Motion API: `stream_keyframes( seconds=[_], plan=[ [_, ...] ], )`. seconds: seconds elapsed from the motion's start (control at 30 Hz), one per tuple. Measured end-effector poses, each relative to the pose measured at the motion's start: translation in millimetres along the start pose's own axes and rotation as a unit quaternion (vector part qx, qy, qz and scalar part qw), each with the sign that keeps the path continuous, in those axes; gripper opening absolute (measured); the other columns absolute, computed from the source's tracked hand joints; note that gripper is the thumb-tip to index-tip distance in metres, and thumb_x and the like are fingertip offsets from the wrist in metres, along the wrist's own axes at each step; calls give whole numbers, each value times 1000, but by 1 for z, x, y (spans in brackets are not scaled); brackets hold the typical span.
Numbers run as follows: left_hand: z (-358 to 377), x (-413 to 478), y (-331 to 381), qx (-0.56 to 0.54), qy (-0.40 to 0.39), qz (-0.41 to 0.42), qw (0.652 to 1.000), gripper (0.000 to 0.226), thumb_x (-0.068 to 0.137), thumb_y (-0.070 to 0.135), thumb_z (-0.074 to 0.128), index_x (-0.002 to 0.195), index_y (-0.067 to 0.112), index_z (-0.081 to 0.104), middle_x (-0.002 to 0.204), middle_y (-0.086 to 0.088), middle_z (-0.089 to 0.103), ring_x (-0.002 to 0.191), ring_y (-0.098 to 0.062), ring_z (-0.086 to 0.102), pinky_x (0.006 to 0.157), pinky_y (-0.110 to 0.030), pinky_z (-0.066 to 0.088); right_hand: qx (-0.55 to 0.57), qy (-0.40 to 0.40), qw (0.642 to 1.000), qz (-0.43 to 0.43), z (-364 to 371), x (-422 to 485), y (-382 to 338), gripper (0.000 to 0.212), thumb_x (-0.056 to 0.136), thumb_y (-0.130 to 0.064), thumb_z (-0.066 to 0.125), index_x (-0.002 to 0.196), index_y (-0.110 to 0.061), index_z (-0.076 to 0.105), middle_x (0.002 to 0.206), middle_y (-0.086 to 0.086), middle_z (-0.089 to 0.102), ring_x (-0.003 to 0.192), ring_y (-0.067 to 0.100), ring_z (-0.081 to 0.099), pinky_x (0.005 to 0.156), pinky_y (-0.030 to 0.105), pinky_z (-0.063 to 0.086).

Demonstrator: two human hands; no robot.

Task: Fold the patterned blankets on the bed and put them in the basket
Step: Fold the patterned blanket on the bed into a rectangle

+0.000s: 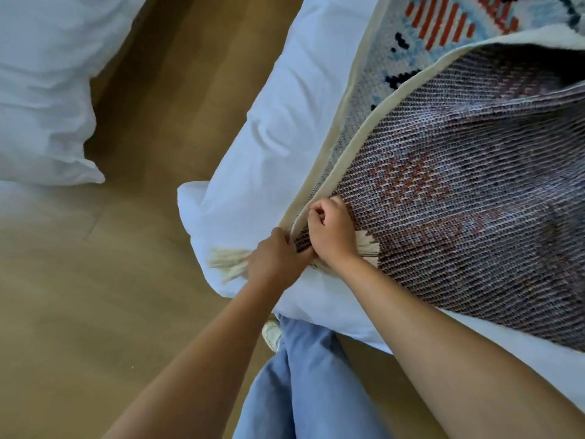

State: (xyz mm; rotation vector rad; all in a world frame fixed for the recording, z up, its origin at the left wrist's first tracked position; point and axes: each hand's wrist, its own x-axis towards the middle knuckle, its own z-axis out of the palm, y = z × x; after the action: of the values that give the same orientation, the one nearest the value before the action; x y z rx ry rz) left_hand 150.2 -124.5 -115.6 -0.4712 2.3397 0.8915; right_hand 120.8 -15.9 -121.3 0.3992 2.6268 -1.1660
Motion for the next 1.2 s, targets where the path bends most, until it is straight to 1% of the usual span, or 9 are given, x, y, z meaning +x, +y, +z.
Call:
stream_keyframes(
  seconds=[0.17, 0.3, 0.4, 0.63, 0.7, 0.8, 0.9, 1.07, 1.2],
  plan=[
    [-13, 12, 8, 27, -100, -18, 994, 14, 69, 15, 64, 75, 14, 53, 68, 0, 56, 81, -28, 61, 51, -27, 37, -43, -12, 999, 13, -3, 9, -8, 14, 89, -14, 47, 82, -5, 56, 99, 9, 54, 90, 25, 52, 74, 30, 38],
    [-46, 29, 7, 92, -94, 45, 990, 21, 78, 35, 59, 83, 15, 55, 79, 0, 62, 75, -22, 59, 60, -30, 45, -63, -31, 996, 46, -1, 11, -17, 9, 85, -14, 51, 77, -10, 51, 99, 11, 52, 93, 28, 48, 79, 34, 39],
    [-62, 42, -3, 160, -139, 91, 973, 10, 79, 29, 56, 81, 18, 58, 80, 1, 61, 77, -20, 56, 61, -29, 42, -69, -9, 996, 64, 5, 7, -24, 9, 83, -14, 53, 82, -5, 53, 101, 15, 52, 96, 31, 46, 87, 38, 37],
    [-66, 57, -16, 166, -222, 114, 954, 13, 81, 30, 56, 70, 25, 55, 78, 2, 59, 78, -19, 53, 63, -28, 39, -124, 48, 986, 104, 19, 10, -33, 26, 80, -25, 62, 88, -3, 53, 99, 15, 53, 95, 30, 46, 87, 38, 36],
    [-70, 60, -15, 236, -258, 130, 928, 13, 80, 29, 54, 67, 25, 51, 81, 2, 58, 81, -21, 54, 65, -28, 39, -152, 44, 976, 152, 21, 15, -37, 35, 82, -30, 61, 97, 0, 54, 102, 16, 54, 95, 32, 50, 82, 38, 40],
    [-72, 60, -13, 375, -289, 226, 851, 7, 81, 26, 49, 80, 21, 54, 90, -1, 60, 88, -23, 58, 67, -27, 38, -182, 14, 943, 277, 25, 22, -46, 41, 88, -39, 53, 102, 0, 56, 100, 16, 62, 88, 33, 61, 62, 32, 42],
    [-75, 59, -14, 437, -293, 293, 798, 10, 83, 19, 45, 89, 19, 54, 95, -3, 61, 86, -24, 58, 65, -29, 38, -176, 9, 932, 318, 39, 19, -61, 33, 96, -28, 42, 107, 0, 56, 104, 15, 64, 93, 32, 64, 65, 33, 44],
    [-88, 69, -24, 470, -310, 330, 758, 19, 87, 22, 44, 98, 18, 59, 103, -4, 64, 93, -24, 60, 67, -30, 38, -141, 38, 934, 327, 55, 6, -81, 29, 97, -21, 36, 106, 0, 54, 103, 16, 63, 94, 34, 63, 64, 33, 40],
    [-101, 97, -1, 437, -339, 359, 752, 33, 81, 43, 54, 107, 22, 58, 110, 2, 64, 105, -22, 58, 79, -31, 43, -84, 19, 934, 345, 54, 6, -81, 31, 97, -25, 37, 104, 0, 55, 103, 18, 63, 97, 36, 62, 74, 39, 46]
  ],
)
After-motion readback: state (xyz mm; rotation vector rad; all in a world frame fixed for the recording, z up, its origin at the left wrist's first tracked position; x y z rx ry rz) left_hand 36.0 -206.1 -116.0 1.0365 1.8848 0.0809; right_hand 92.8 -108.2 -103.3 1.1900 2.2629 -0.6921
